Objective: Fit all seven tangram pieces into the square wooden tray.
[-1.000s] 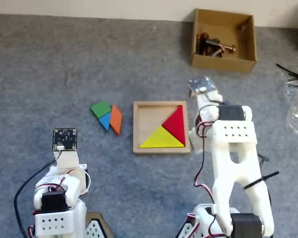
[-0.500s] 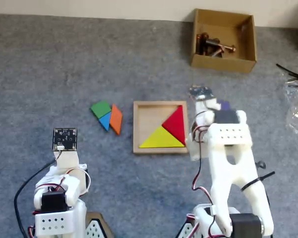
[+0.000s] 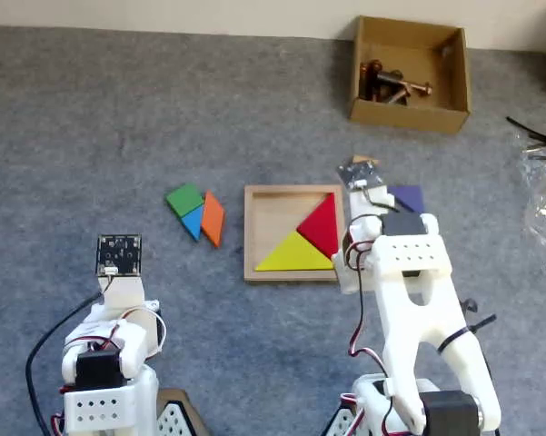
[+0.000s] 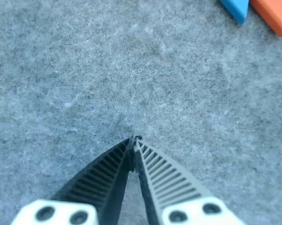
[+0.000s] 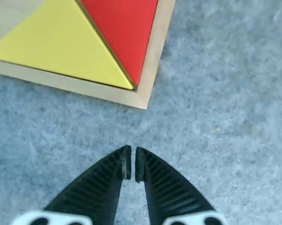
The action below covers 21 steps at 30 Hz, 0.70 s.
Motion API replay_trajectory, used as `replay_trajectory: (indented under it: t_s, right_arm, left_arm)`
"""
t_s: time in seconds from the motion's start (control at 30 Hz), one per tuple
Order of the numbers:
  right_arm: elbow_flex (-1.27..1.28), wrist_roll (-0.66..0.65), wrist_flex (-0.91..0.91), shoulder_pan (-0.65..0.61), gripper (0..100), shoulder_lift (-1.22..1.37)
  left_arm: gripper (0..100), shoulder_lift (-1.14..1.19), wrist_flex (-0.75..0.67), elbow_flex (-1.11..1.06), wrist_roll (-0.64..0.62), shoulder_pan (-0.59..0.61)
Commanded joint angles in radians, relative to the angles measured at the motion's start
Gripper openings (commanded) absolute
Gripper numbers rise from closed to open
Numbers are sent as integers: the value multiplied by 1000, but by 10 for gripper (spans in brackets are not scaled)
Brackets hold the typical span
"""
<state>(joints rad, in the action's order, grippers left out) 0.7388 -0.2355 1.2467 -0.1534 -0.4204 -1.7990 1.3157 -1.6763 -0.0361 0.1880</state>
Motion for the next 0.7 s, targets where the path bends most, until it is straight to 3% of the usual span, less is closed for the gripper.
replay_trajectory:
  t_s: [0.0, 0.67]
  right_arm:
    - [-5, 11, -19, -10, 27, -38]
    - [88, 11, -125, -5, 28, -47]
  left_arm:
    - [5, 7, 8, -21, -2, 8]
    - [5, 7, 8, -21, -2, 8]
